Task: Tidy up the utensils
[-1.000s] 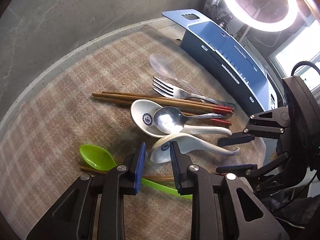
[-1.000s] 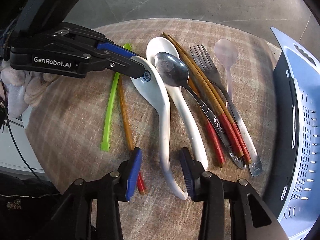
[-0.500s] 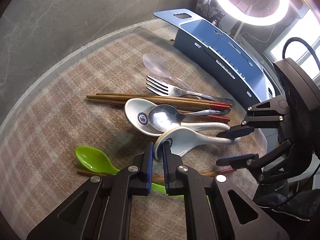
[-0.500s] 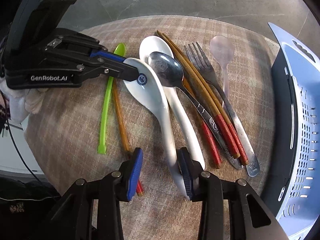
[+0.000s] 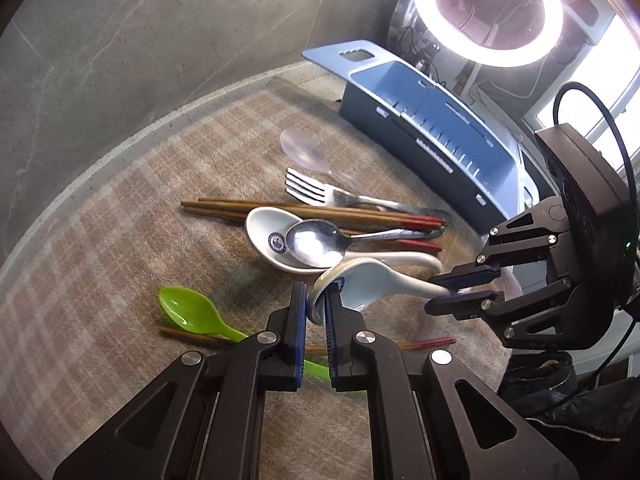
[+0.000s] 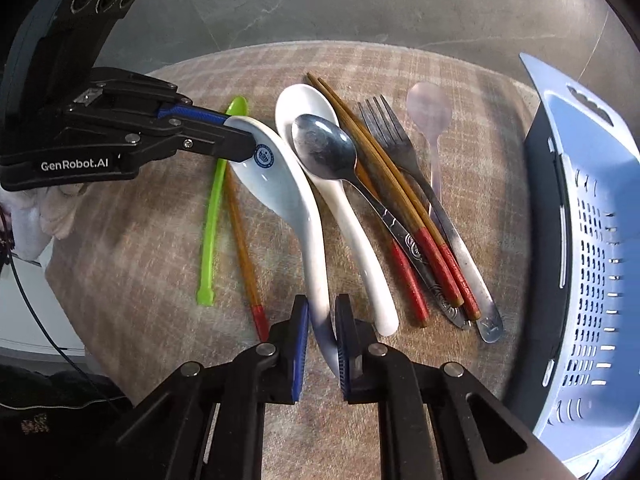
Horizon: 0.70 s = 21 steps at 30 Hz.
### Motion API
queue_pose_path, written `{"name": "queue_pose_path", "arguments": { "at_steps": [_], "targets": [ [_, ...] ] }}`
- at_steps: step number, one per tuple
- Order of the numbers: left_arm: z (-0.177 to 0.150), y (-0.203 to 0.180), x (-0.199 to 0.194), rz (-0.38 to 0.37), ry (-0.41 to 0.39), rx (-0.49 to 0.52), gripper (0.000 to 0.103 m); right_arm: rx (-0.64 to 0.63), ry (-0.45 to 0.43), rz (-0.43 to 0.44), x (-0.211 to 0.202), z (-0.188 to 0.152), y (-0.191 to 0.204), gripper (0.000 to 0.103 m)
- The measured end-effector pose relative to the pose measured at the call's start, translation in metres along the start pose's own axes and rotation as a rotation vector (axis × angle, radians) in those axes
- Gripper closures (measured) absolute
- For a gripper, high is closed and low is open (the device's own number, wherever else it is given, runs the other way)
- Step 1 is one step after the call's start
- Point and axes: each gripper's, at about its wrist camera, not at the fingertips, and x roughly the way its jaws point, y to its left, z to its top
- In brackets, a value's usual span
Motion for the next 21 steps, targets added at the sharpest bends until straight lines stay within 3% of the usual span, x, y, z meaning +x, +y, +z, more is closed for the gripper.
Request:
{"name": "queue_pose_path", "arguments": {
  "at_steps": [10, 21],
  "targets": [
    [0.042, -0.033, -0.024, -0.009, -0.093, 0.053, 0.096, 0.017, -0.094, -0.057, -0.058, -0.008, -0.024, 0.092],
    [0.119, -0.086, 0.015, -0.066, -0.132, 0.120, 0.096, 0.104, -0.147, -0.156, -0.098, -0.028, -0.105, 0.093]
  ]
}}
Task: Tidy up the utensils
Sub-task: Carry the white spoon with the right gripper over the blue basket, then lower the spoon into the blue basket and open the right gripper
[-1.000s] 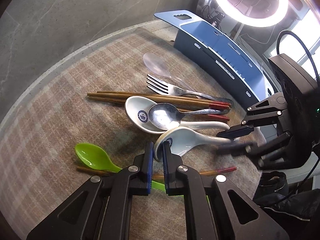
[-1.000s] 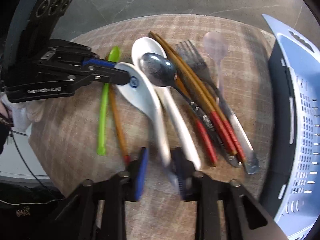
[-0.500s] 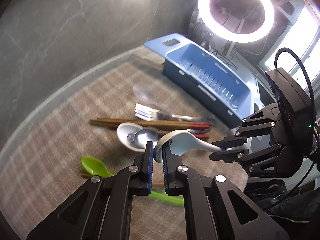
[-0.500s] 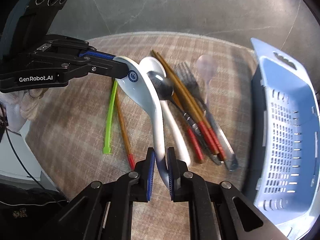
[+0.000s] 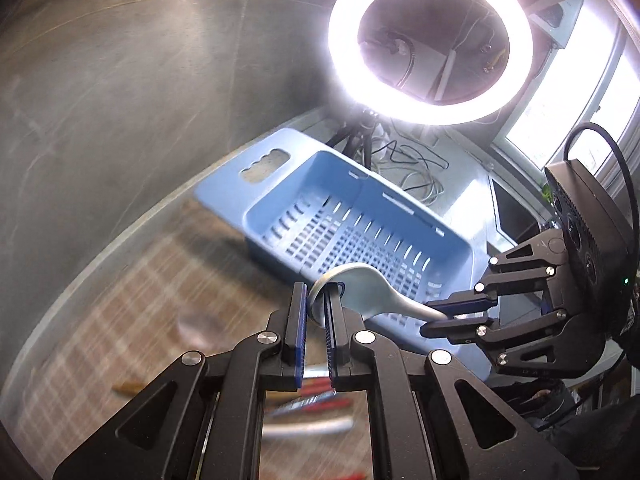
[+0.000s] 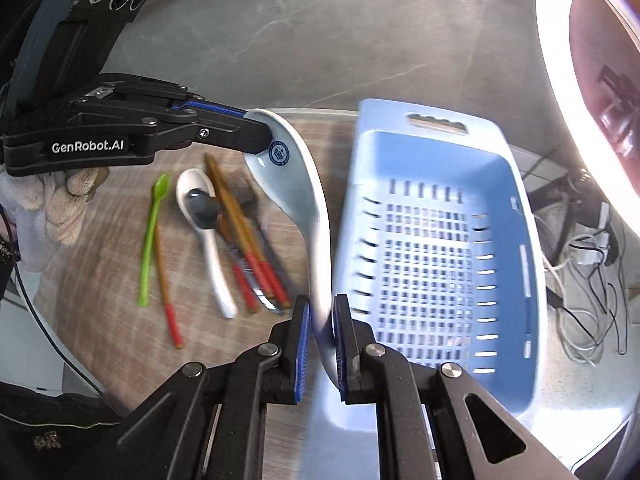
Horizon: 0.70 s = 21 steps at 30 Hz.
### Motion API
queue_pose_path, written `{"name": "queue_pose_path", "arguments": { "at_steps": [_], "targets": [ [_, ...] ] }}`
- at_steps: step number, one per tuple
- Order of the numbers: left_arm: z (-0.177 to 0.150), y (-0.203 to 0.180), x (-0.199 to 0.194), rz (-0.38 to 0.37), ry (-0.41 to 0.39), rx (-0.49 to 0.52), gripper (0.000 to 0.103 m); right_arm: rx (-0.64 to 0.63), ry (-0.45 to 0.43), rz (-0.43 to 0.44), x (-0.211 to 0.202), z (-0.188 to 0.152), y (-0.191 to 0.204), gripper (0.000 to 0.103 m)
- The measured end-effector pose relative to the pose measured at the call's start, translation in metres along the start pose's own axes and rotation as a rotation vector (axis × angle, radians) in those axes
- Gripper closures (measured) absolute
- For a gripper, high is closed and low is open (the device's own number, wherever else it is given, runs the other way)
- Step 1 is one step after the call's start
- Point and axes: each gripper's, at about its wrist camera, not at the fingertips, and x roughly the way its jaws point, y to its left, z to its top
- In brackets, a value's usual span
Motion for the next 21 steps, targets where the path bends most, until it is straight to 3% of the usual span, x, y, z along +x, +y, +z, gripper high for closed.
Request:
{"name": "queue_pose_path", "arguments": {
  "at_steps": [9, 21],
  "targets": [
    [0.035, -0.011, 0.073, -0.030, 0.076, -0.007, 0.097, 0.074, 0.042, -0.011, 0.025, -0.009, -0.053, 0.094],
    [0.037, -0.017, 0.129, 0.019, 0.189, 0.010, 0.097, 0.071, 0.122, -0.027, 0.052, -0.017, -0.077, 0.093]
  ]
}}
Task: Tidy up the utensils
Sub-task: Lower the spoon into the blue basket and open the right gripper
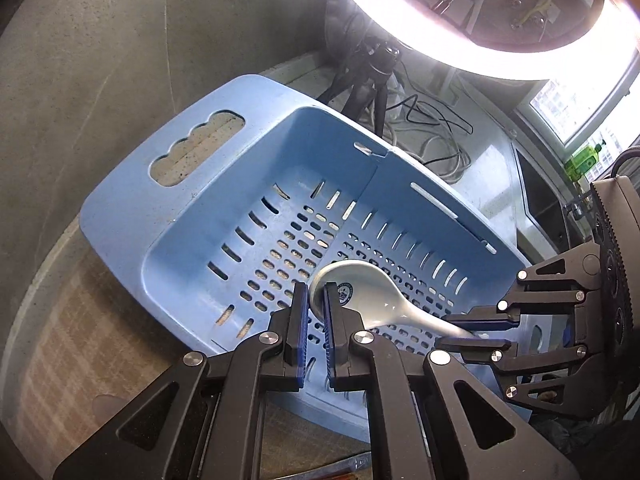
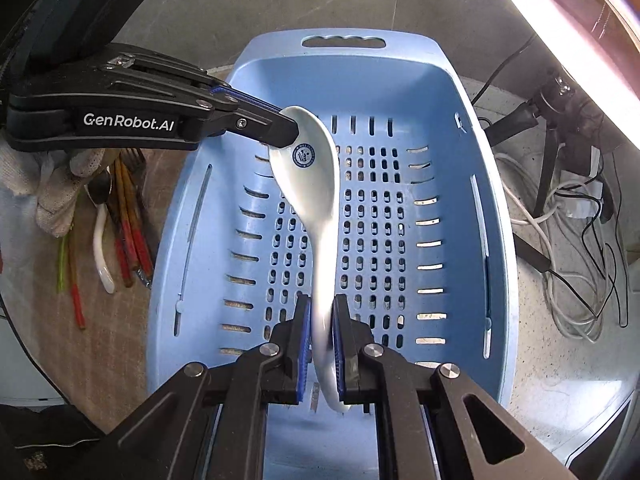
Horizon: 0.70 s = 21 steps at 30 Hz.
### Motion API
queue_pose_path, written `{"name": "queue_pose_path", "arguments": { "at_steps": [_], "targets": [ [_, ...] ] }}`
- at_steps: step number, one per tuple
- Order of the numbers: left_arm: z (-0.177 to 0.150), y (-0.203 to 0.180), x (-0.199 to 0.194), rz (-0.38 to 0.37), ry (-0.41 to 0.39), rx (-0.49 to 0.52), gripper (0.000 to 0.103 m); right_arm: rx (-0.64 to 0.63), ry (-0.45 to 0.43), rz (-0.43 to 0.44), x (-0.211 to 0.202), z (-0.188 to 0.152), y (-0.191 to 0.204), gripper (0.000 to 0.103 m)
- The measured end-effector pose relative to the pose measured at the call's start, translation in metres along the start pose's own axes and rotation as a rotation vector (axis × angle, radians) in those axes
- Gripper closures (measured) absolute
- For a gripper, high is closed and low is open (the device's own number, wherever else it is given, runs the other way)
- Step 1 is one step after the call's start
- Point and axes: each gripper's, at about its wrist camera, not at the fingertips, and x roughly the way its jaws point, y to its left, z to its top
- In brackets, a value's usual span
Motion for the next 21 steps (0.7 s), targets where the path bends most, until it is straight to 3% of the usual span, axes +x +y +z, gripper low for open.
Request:
{"name": "queue_pose_path", "arguments": {
  "at_steps": [1, 3, 5, 8, 13, 21],
  "targets": [
    [0.000, -0.001, 0.001, 0.007, 0.004, 0.002, 0.097, -0.001, -0.001, 0.001, 0.000, 0.000, -0.001, 0.091],
    [0.002, -0.001, 0.002, 0.016, 0.023, 0.002, 0.095, 0.006, -0.017, 0.002, -0.003, 0.001, -0.003, 0.071],
    [0.002, -0.003, 0.002, 0.037, 0.025, 0.007, 0.086, 0.007, -0.039, 0.004, -0.008, 0.002, -0.004, 0.055],
    [0.001, -0.003, -0.008, 0.044, 0.010, 0.013, 0.086, 0.008, -0.073, -0.003, -0.021, 0.002, 0.000, 0.054],
    [-0.009, 0.005, -0.055, 0.033, -0.066, 0.003, 0.086, 0.015, -0.183, 0.009, -0.050, -0.002, 0.009, 0.053],
    [-0.064, 0.033, -0.149, 0.091, -0.190, -0.045, 0.086, -0.029, -0.288, 0.039, -0.087, -0.007, 0.054, 0.048]
  ]
}}
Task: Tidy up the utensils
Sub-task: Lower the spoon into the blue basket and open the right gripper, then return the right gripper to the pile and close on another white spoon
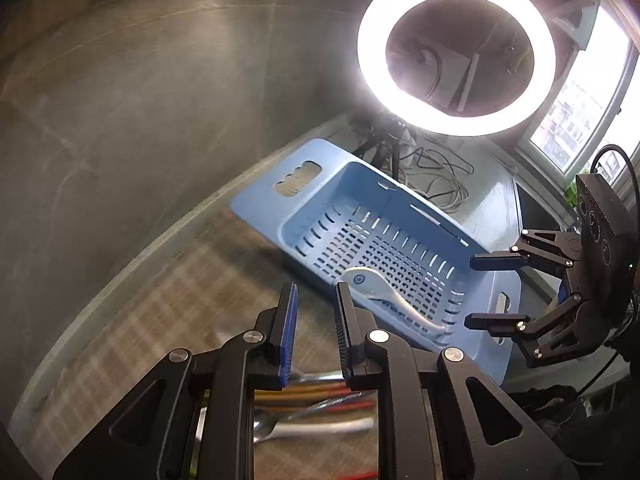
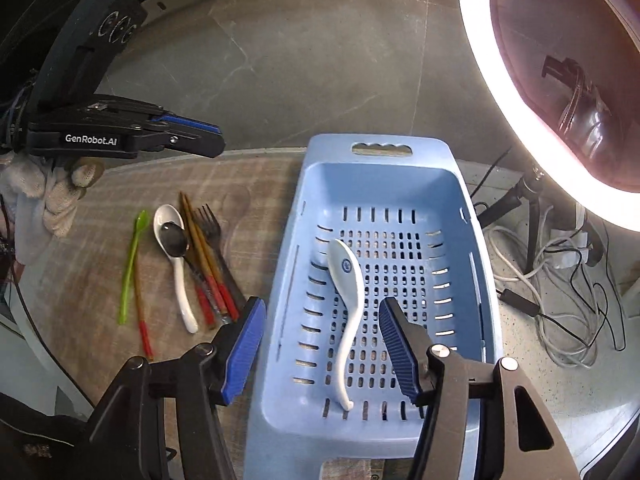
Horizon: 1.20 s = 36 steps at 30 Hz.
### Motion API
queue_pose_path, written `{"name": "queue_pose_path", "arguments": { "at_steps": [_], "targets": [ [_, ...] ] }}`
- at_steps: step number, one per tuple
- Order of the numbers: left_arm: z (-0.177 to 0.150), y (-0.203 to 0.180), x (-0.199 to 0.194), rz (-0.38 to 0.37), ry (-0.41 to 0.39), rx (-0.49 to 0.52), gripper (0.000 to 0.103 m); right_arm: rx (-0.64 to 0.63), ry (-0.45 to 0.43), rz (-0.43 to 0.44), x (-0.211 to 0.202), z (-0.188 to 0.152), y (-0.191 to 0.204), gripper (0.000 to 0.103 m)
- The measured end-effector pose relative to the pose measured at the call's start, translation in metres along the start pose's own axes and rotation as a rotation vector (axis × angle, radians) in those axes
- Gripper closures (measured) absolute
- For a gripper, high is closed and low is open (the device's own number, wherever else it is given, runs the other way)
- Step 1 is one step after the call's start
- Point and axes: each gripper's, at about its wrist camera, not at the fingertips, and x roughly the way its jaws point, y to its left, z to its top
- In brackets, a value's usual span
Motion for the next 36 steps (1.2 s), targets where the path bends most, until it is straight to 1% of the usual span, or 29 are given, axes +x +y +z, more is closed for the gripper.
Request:
{"name": "queue_pose_path", "arguments": {
  "at_steps": [3, 6, 9, 13, 15, 19, 22, 24, 25, 27, 32, 35, 36],
  "targets": [
    [-0.024, 0.024, -0.029, 0.001, -0.018, -0.063, 0.086, -0.019, -0.007, 0.008, -0.002, 0.003, 0.019, 0.048],
    [-0.046, 0.039, -0.041, 0.015, -0.012, -0.095, 0.086, -0.042, 0.032, 0.059, 0.007, 0.003, 0.044, 0.048],
    [-0.067, 0.054, -0.041, 0.041, 0.017, -0.130, 0.086, -0.062, 0.076, 0.081, 0.022, 0.003, 0.066, 0.048],
    [-0.084, 0.072, -0.035, 0.030, 0.045, -0.184, 0.086, -0.079, 0.142, 0.111, 0.047, 0.003, 0.090, 0.048],
    [-0.087, 0.077, -0.029, 0.041, 0.061, -0.191, 0.086, -0.097, 0.172, 0.119, 0.059, 0.003, 0.099, 0.048],
    [-0.092, 0.085, -0.011, 0.012, 0.112, -0.216, 0.086, -0.124, 0.217, 0.110, 0.079, 0.004, 0.113, 0.054],
    [-0.094, 0.086, -0.001, 0.013, 0.145, -0.205, 0.086, -0.131, 0.233, 0.100, 0.088, 0.004, 0.117, 0.055],
    [-0.096, 0.086, 0.007, 0.004, 0.171, -0.202, 0.086, -0.107, 0.242, 0.119, 0.092, 0.004, 0.117, 0.060],
    [-0.096, 0.086, 0.010, 0.001, 0.177, -0.205, 0.086, -0.105, 0.247, 0.122, 0.094, 0.004, 0.118, 0.060],
    [-0.096, 0.089, 0.017, -0.001, 0.193, -0.218, 0.086, -0.118, 0.243, 0.095, 0.097, 0.003, 0.119, 0.060],
    [-0.092, 0.088, 0.024, 0.015, 0.200, -0.196, 0.086, -0.114, 0.256, 0.095, 0.103, 0.005, 0.114, 0.060],
    [-0.092, 0.088, 0.025, 0.011, 0.202, -0.185, 0.086, -0.110, 0.266, 0.112, 0.106, 0.004, 0.112, 0.063],
    [-0.091, 0.088, 0.025, 0.011, 0.203, -0.183, 0.086, -0.109, 0.272, 0.120, 0.107, 0.003, 0.113, 0.065]
  ]
}}
